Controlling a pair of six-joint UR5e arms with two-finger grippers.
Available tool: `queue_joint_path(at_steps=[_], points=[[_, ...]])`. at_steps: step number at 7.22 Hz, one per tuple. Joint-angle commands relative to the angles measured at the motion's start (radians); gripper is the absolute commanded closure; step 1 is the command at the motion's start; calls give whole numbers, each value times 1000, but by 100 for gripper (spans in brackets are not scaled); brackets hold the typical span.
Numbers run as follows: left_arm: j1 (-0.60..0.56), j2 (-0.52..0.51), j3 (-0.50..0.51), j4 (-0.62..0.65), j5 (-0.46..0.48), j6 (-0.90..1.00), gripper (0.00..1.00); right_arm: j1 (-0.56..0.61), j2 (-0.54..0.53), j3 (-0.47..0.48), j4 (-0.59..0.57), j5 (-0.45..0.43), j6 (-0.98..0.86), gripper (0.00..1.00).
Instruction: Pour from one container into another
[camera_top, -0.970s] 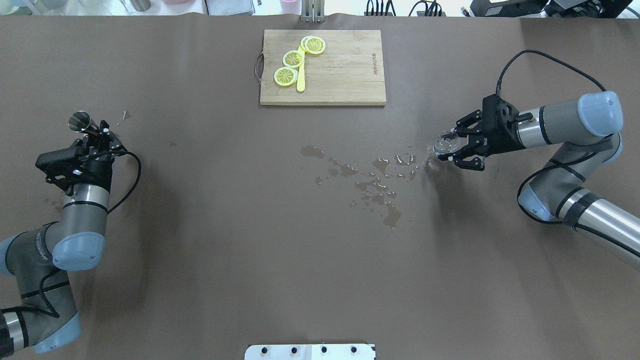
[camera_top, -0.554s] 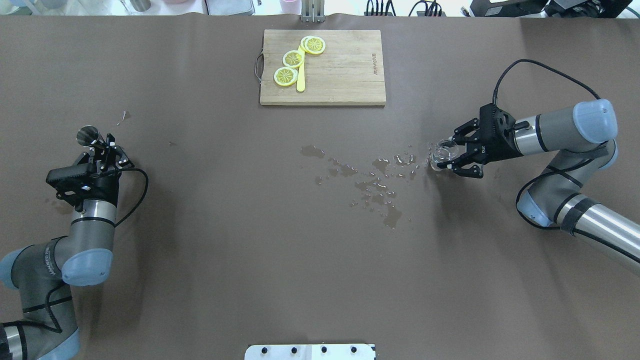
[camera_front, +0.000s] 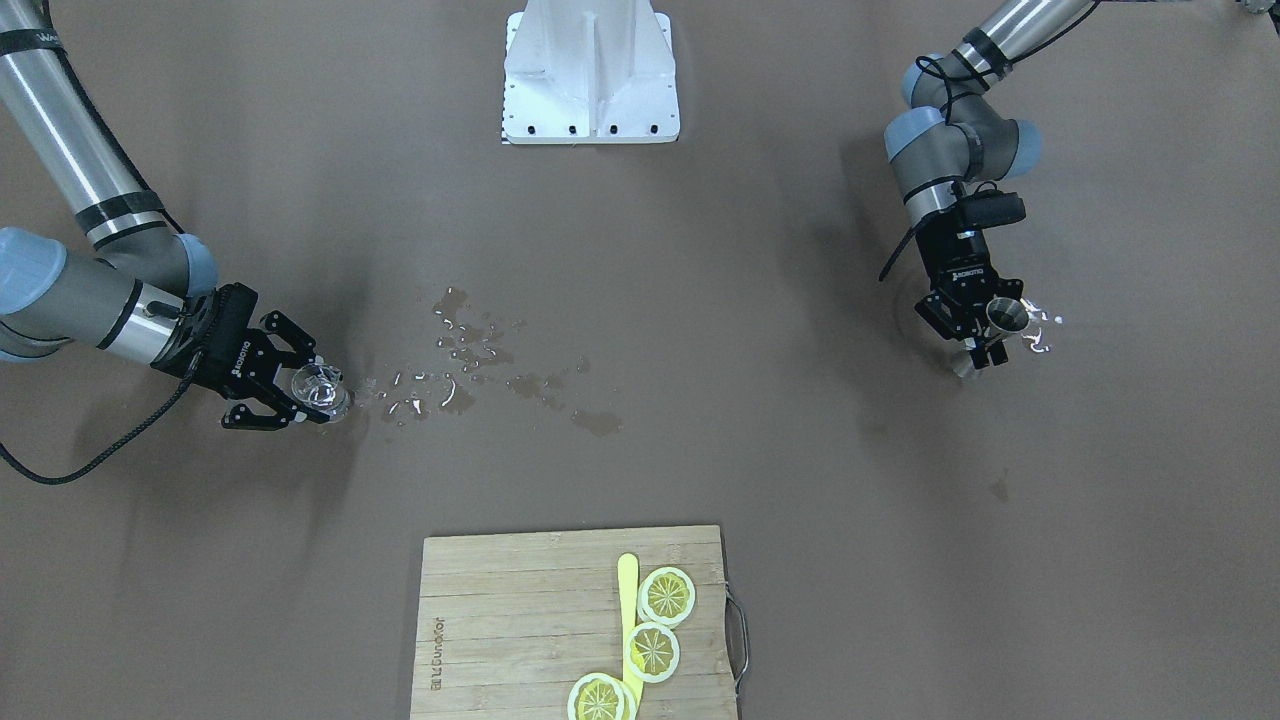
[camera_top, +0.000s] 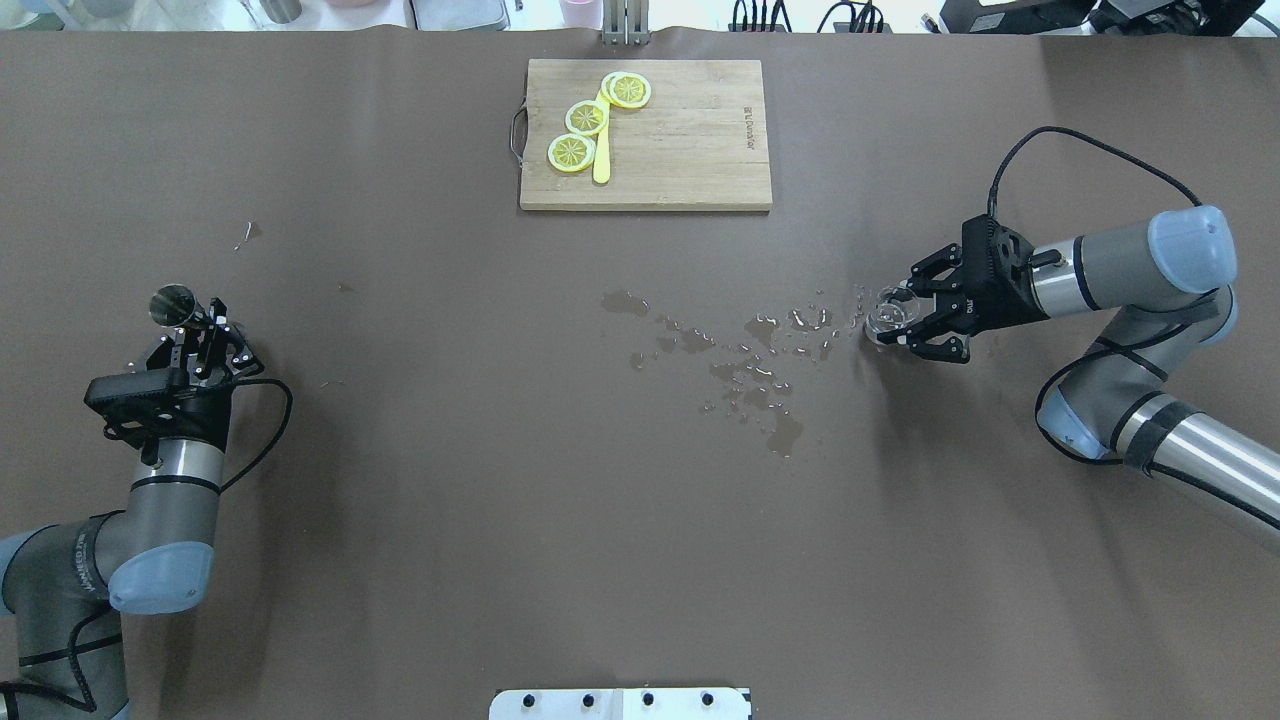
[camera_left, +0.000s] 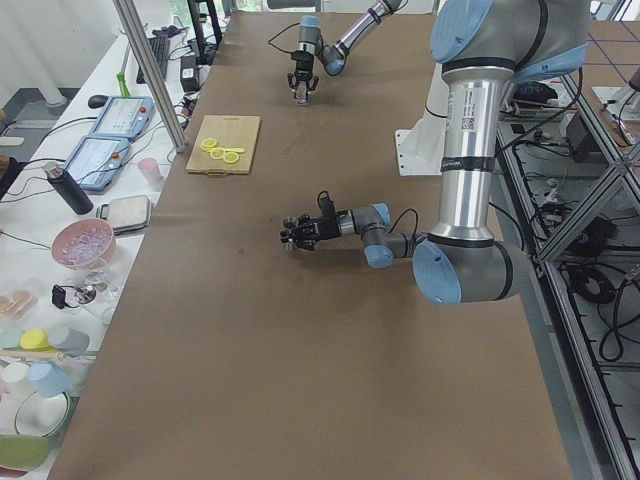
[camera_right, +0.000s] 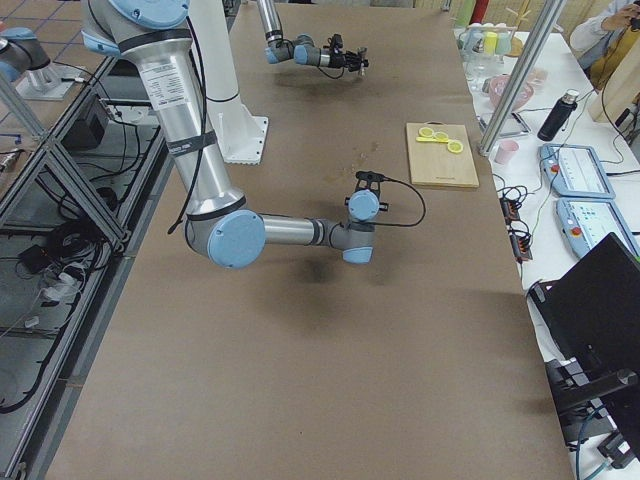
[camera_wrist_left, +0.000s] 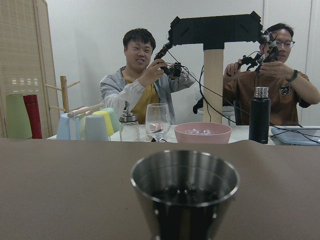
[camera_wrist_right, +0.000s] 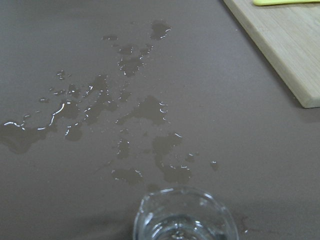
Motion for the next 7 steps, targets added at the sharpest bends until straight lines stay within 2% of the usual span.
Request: queue_joint_path(at_steps=[1,3,5,7], points=[[14,2,-3,-1,10,0,100,1,-1,-1,1,-1,0,1],[18,2,-2,-2,4,-2,100,1,-1,1,6,-1,23,0],[18,2,1,-2,-2,-8,86,1,-2,-1,15,-1,29,0],[21,2,10,-2,-1,-6,54,1,-2,1,15,-1,35,0]])
